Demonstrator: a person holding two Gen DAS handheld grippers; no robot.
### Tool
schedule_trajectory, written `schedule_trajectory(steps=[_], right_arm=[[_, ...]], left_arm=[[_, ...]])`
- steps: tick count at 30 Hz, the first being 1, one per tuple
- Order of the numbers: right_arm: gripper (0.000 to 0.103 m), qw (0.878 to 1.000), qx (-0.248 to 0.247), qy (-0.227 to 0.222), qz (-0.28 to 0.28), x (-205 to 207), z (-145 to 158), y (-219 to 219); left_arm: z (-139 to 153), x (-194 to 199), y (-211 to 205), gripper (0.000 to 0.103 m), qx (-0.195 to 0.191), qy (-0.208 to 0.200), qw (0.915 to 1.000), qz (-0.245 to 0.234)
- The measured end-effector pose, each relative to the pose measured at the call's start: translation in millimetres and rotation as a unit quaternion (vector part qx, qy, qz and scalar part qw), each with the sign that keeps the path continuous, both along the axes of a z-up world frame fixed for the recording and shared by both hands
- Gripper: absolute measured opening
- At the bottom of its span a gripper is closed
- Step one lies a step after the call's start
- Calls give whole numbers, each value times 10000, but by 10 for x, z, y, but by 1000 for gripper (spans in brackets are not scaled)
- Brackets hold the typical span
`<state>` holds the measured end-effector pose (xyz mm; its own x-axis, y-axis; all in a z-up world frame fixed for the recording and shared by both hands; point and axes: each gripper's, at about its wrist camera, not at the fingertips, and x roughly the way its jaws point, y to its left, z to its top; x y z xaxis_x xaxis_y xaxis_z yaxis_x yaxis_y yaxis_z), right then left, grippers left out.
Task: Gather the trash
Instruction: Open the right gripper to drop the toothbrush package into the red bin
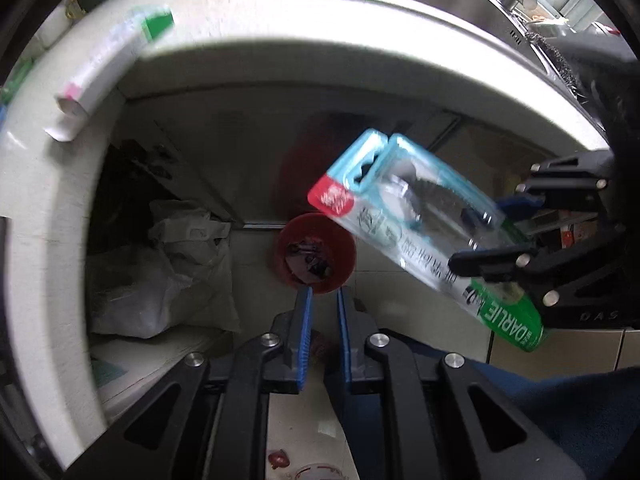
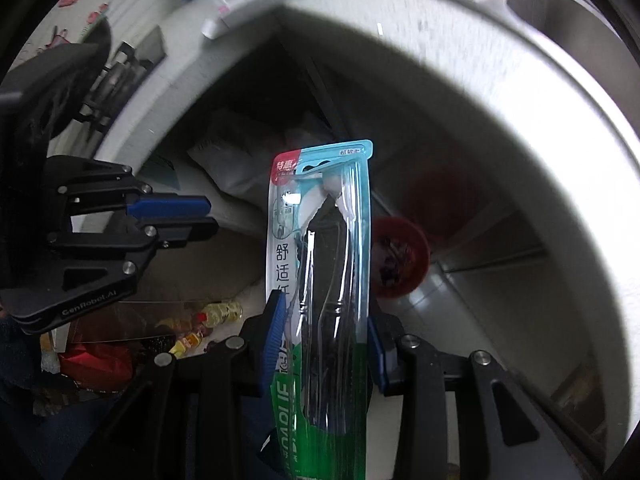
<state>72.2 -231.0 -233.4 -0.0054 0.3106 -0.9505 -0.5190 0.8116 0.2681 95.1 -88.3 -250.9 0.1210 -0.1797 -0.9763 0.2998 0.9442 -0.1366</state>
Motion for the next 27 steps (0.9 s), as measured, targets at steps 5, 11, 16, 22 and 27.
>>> schedule_trajectory(steps=[5, 11, 16, 22, 27], right_arm=[[35, 9989, -304, 335, -127, 125, -775, 130], [35, 9914, -517, 1081, -524, 291, -1962, 182], [35, 9870, -739, 1249, -689, 457, -2828, 248], [35, 9834, -994, 1346, -694, 607, -3545, 320], [36, 9827, -1092, 1338, -667, 689, -3789, 316]], left_arm=[[-834, 75, 155, 10, -90, 254, 9996, 118], [-1979, 132, 215, 10, -107, 510, 9986, 113], [-2750, 199, 244, 10, 46, 578, 9982, 157], [-3310, 237, 203, 22, 130, 594, 9980, 156], [-3570, 284, 205, 29, 295, 542, 9980, 133]])
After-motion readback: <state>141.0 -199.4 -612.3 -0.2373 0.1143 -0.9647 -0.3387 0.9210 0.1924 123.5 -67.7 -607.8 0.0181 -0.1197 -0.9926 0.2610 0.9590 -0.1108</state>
